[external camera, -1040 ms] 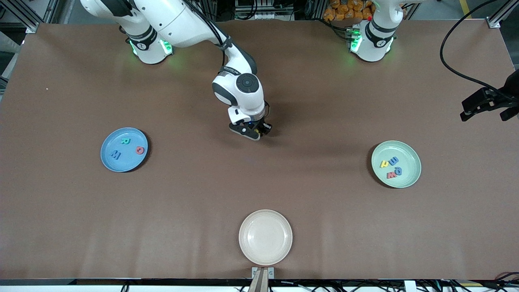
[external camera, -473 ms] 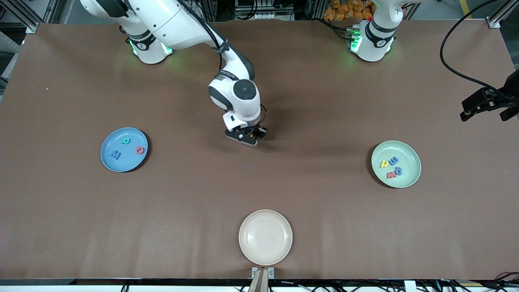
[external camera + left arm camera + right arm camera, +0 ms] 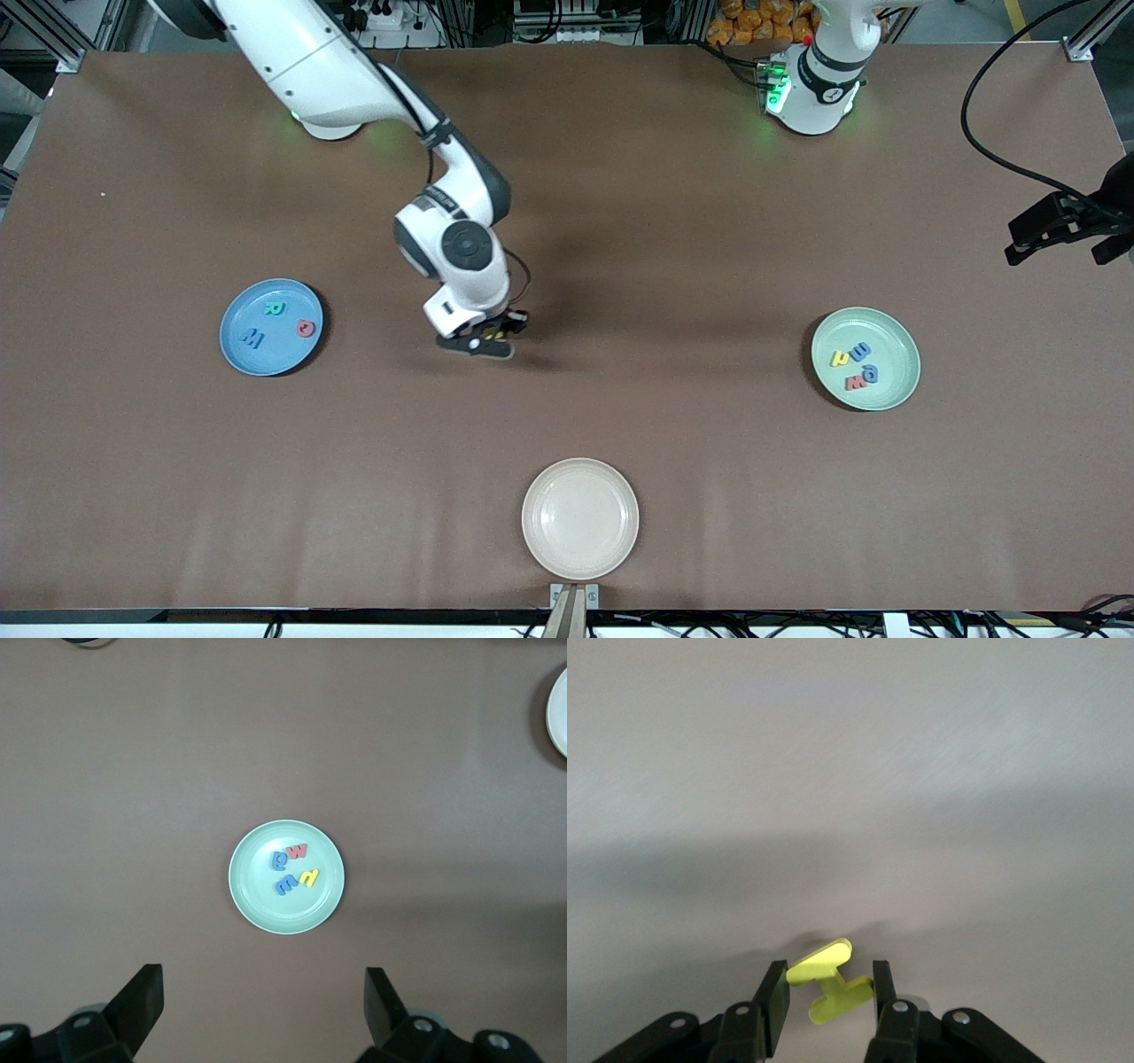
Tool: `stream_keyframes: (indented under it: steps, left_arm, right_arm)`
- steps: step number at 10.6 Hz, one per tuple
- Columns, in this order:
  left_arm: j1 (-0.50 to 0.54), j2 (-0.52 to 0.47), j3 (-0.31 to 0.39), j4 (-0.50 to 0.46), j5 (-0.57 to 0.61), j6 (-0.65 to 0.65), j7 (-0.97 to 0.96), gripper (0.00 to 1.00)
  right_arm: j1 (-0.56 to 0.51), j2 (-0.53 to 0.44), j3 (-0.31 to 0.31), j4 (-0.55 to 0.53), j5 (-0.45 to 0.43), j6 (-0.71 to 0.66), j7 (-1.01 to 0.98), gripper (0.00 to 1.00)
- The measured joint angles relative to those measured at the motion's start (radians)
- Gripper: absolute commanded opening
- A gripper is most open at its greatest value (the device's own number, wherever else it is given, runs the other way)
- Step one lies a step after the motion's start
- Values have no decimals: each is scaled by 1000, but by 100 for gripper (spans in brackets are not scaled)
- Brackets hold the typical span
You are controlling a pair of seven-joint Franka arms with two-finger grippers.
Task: Sort uppercase to blue plate, lowercase to green plate
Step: 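Carry the yellow H toward the blue plate with the right gripper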
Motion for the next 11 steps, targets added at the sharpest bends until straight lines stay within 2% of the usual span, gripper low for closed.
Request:
stream_keyframes:
  steps: [4,6,8,11]
  left_arm:
    - [0,1,0,0,0,0,0,100]
    - [0,2,0,0,-1,0,0,100]
    - [0,2,0,0,-1,0,0,100]
    - [0,3,0,2,-1,-1,0,100]
  right_arm:
    - [-238,-90,-5,-109,0,-13,-440,35]
    - [-351,-150,-20,-149,4,-86,-642,39]
    - [-381,-208,-75,-180,48,-172,-792,37]
    - [-383,-302,-167,-309,89,-178,-941,36]
